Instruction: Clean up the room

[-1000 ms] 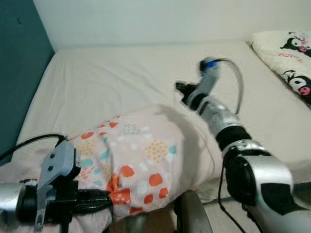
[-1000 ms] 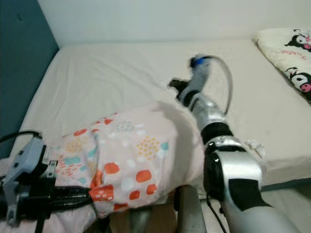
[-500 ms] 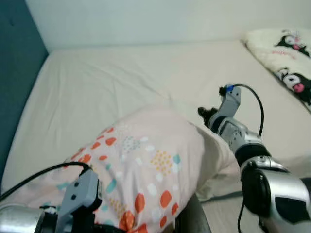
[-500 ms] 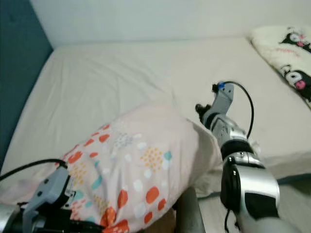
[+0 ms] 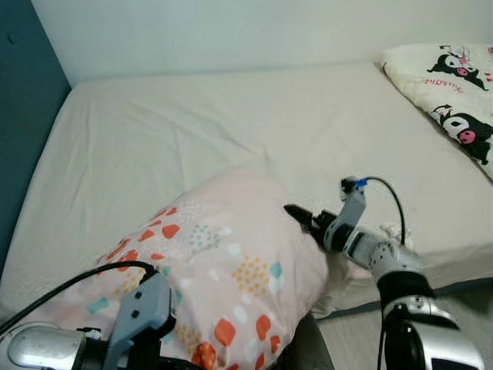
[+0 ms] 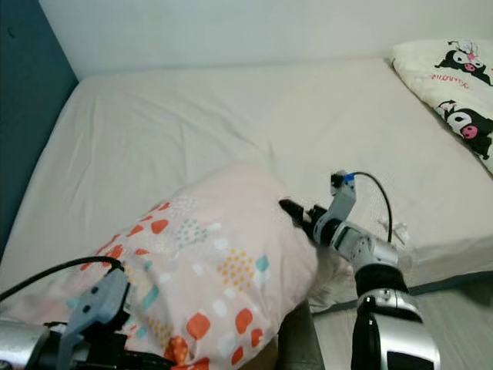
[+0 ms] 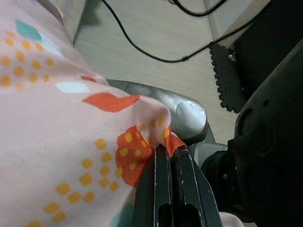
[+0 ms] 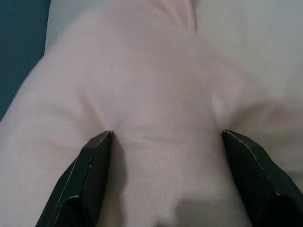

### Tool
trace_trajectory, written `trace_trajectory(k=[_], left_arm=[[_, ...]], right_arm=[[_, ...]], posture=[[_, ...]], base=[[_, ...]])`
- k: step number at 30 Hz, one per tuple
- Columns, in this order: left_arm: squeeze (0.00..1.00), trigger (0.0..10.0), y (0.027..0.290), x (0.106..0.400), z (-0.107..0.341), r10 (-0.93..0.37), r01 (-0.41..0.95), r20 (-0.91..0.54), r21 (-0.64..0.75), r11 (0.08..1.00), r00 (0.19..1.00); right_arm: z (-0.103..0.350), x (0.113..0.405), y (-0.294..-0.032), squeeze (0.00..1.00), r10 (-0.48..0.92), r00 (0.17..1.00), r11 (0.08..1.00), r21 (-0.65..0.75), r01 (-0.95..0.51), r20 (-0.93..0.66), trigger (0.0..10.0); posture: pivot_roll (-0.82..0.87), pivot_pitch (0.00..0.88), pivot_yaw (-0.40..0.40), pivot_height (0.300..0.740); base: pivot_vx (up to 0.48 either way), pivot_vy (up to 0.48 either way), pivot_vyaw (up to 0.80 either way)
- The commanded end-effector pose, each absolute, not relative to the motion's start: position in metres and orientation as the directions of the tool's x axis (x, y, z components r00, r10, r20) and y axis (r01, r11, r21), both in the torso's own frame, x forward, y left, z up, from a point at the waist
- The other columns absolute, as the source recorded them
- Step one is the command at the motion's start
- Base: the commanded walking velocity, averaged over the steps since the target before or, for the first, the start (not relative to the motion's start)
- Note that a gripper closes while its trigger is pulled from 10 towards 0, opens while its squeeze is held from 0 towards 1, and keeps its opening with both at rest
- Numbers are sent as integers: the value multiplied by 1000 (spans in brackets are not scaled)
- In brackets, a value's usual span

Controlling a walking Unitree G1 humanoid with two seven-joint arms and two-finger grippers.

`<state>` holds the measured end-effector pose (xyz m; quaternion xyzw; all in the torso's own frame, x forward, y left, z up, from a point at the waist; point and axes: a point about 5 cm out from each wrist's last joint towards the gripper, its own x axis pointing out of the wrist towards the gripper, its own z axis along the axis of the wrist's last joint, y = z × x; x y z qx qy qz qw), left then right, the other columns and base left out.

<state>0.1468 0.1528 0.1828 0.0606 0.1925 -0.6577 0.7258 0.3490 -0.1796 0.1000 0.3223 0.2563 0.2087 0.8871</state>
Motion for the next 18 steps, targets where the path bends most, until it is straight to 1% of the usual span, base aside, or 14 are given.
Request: trace_trajectory(k=[1,2,3,7,10,12,14,15,16,18], left_arm=[[0,0,150,146,184,-940,981,-337,-155,113,55],[0,0,150,146,184,-940,981,-337,-155,113,55],[0,0,151,147,184,-938,982,-341,-153,114,56],[0,0,152,149,182,-933,982,-353,-139,130,73],[0,0,151,154,183,-931,982,-350,-115,149,100],[0,0,151,156,183,-931,982,-348,-110,155,108],[0,0,151,158,183,-929,981,-349,-95,169,126],[0,0,151,158,183,-929,981,-349,-95,169,126],[0,0,151,159,184,-928,981,-349,-91,174,132],[0,0,151,159,184,-928,980,-346,-85,180,141]], right_arm=[[69,329,-165,0,593,680,692,705,-155,-432,10000],[69,329,-165,0,593,680,692,705,-155,-432,10000],[61,324,-164,0,584,663,708,693,-135,-468,10000],[53,322,-165,0,542,684,734,671,-102,-488,10000],[54,324,-150,0,578,668,710,692,-129,-468,10000],[53,324,-147,0,585,659,710,690,-136,-472,10000],[49,321,-139,0,591,626,731,665,-150,-509,10000],[49,321,-139,0,591,626,731,665,-150,-509,10000],[48,322,-138,0,581,623,752,639,-163,-524,0],[51,326,-139,0,552,645,780,602,-174,-528,0]], posture=[[-26,171,-13,546],[-26,171,-13,546],[-24,171,-13,546],[-26,173,-8,546],[-24,175,-7,546],[-24,175,-7,546],[-15,176,-9,546],[-15,176,-9,546],[-12,177,-10,546],[-11,177,-13,546]], base=[[0,0,0],[0,0,0],[0,0,0],[0,0,0],[0,0,0],[0,0,0],[0,0,0],[0,0,0],[0,0,0],[0,0,0]])
